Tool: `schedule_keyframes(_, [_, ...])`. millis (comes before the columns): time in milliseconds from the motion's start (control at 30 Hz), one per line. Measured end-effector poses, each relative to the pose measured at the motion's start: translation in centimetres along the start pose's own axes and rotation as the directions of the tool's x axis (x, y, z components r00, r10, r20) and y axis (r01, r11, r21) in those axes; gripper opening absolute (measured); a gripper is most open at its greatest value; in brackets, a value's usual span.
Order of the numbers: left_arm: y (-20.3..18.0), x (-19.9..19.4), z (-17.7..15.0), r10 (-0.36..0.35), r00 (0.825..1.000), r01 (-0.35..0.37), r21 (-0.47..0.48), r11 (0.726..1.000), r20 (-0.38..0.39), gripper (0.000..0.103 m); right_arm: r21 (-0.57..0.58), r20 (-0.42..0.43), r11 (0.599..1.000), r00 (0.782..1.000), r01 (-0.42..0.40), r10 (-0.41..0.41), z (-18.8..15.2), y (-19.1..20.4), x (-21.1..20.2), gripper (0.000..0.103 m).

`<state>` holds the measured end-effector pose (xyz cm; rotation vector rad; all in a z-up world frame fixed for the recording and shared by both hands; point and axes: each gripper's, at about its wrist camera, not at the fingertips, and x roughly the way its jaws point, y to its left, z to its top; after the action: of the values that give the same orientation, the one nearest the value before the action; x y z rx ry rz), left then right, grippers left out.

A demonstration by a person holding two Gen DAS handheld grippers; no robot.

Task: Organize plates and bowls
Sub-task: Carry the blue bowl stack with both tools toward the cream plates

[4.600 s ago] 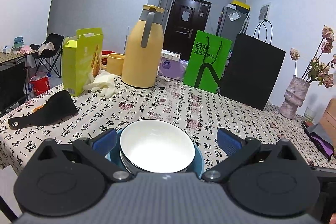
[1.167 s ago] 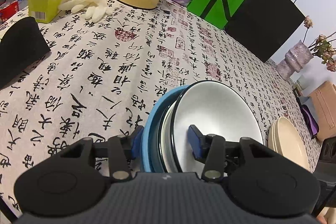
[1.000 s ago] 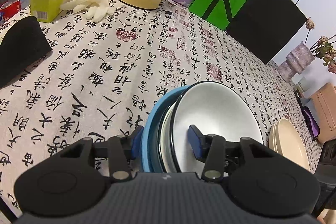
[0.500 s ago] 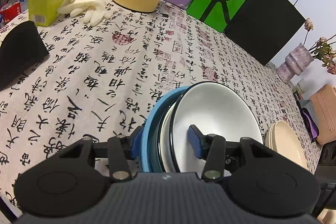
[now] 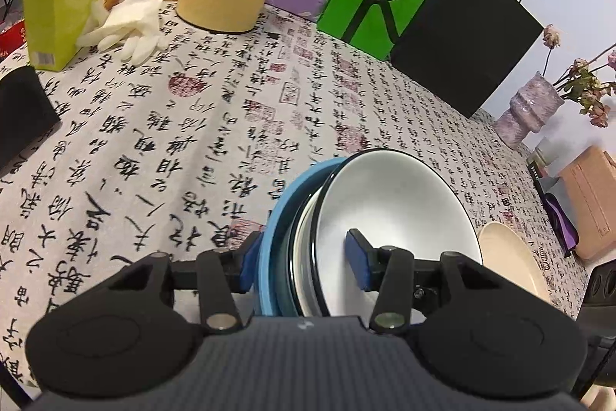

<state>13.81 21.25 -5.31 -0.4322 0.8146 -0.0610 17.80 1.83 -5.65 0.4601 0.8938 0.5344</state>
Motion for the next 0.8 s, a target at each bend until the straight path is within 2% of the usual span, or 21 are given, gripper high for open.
schedule_keyframes(800, [-6.1, 0.1, 0.2, -0.033, 0.999, 0.032, 0.056, 0.998, 0.017, 0.047, 0.032, 0.086, 0.999, 0.996, 0.005, -0.008, 1.6, -3.2, -4.8, 0.050])
